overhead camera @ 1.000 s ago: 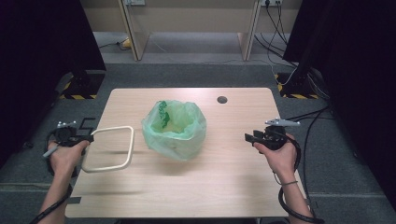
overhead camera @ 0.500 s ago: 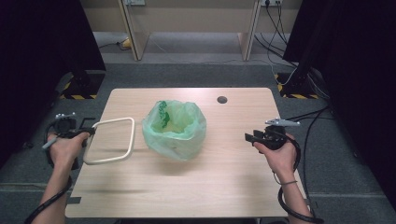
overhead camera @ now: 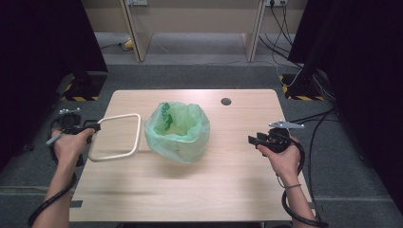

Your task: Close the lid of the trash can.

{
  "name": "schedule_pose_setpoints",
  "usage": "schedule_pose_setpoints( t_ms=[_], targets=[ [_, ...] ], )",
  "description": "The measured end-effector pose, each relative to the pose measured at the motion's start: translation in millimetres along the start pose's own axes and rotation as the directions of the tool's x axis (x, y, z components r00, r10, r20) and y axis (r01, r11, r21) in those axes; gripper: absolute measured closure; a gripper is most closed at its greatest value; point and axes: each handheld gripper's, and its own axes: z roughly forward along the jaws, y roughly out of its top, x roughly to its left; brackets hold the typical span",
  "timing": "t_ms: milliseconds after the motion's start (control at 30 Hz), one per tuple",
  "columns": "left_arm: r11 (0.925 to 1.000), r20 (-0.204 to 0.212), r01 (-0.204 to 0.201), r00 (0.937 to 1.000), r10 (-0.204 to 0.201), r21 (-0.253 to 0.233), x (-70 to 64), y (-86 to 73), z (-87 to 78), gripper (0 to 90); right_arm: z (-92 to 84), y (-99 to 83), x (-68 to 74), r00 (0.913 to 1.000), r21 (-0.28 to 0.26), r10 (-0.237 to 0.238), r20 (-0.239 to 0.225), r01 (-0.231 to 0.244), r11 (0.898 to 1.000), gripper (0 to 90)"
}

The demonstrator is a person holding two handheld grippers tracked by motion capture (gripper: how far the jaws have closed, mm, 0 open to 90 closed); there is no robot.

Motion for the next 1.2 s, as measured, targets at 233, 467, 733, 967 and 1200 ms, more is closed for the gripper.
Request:
schedule_pose_setpoints(
  t_ms=[233, 467, 733, 967, 1200],
  targets=[
    [0.9999, 0.018, -0.015, 0.9997, 0.016, -0.007, -13.7, 6.3, 1.7, 81.4, 2.6, -0.4, 0.4, 0.9999, 0.007, 0.007, -0.012, -0.007, 1.000, 53.6],
    [0.9997, 0.024, -0.023, 0.9994, 0.023, -0.008, -20.1, 10.4, 2.4, 81.4, 2.4, -0.7, 0.1, 0.9999, 0.009, 0.008, -0.013, -0.008, 1.000, 53.4],
    [0.9996, 0.027, -0.028, 0.9992, 0.028, -0.005, -24.8, 12.4, 4.0, 81.4, 3.8, -3.2, -0.6, 0.9998, 0.008, 0.014, -0.014, -0.014, 1.000, 53.4],
    [0.9995, 0.047, -0.026, 0.9985, 0.027, -0.019, -29.2, 17.3, 2.6, 81.4, 2.4, -4.0, -2.7, 0.9998, 0.008, 0.016, -0.011, -0.016, 1.000, 53.3],
    [0.9992, 0.053, -0.039, 0.9978, 0.039, -0.013, -38.6, 21.4, 5.2, 81.4, 1.8, -3.2, -3.8, 0.9998, 0.006, 0.016, -0.009, -0.016, 1.000, 53.1]
  ],
)
